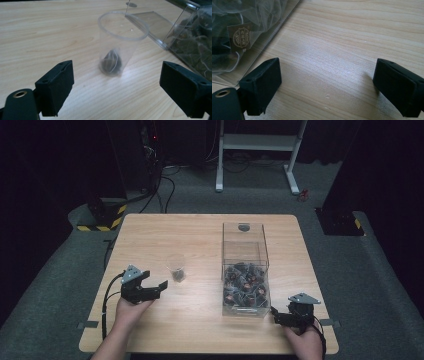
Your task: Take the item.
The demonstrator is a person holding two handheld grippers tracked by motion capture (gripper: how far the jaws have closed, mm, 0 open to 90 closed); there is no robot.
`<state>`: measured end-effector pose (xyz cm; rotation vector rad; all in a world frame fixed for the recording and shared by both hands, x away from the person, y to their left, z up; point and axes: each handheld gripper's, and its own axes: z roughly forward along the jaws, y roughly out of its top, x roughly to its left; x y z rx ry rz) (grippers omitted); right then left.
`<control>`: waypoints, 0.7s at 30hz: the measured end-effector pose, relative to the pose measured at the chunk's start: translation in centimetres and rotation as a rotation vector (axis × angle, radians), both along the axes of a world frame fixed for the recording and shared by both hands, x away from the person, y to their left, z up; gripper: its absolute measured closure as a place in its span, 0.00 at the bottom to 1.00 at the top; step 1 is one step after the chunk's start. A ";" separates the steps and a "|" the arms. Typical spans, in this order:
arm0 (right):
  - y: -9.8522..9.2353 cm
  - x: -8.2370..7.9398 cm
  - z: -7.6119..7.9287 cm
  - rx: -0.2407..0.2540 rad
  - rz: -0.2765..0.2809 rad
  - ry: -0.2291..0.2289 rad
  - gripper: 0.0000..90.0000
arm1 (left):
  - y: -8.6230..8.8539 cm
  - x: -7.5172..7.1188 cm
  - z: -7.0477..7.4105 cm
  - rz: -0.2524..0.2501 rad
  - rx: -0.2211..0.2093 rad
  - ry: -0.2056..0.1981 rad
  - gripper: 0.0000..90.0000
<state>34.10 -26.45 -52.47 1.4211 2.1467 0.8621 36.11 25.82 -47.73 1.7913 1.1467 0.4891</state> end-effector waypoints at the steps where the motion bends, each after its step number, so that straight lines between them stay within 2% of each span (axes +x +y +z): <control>1: 0.0 0.0 0.0 0.000 0.000 0.000 0.09 | 0.1 -0.3 -0.4 -0.002 0.004 0.017 0.14; 9: 0.0 0.0 0.0 0.000 0.001 -0.001 0.09 | 1.2 -1.4 -2.2 0.011 0.045 0.068 0.16; 12: 0.0 0.0 0.0 0.000 0.000 0.000 0.09 | 1.6 -1.9 -3.1 0.011 0.060 0.109 0.16; 16: 0.0 0.0 0.0 0.000 -0.001 0.000 0.09 | 2.3 -2.6 -4.5 0.019 0.105 0.152 0.16; 17: 0.0 0.0 0.0 0.000 0.000 0.000 0.09 | 2.3 -2.6 -4.5 0.019 0.105 0.152 0.16; 18: 0.0 0.0 0.0 0.000 0.000 0.000 0.09 | 2.4 -2.7 -4.8 0.025 0.105 0.171 0.16; 21: 0.0 0.0 0.0 0.000 0.000 0.000 0.09 | 2.1 -2.9 -4.7 0.019 0.125 0.153 0.17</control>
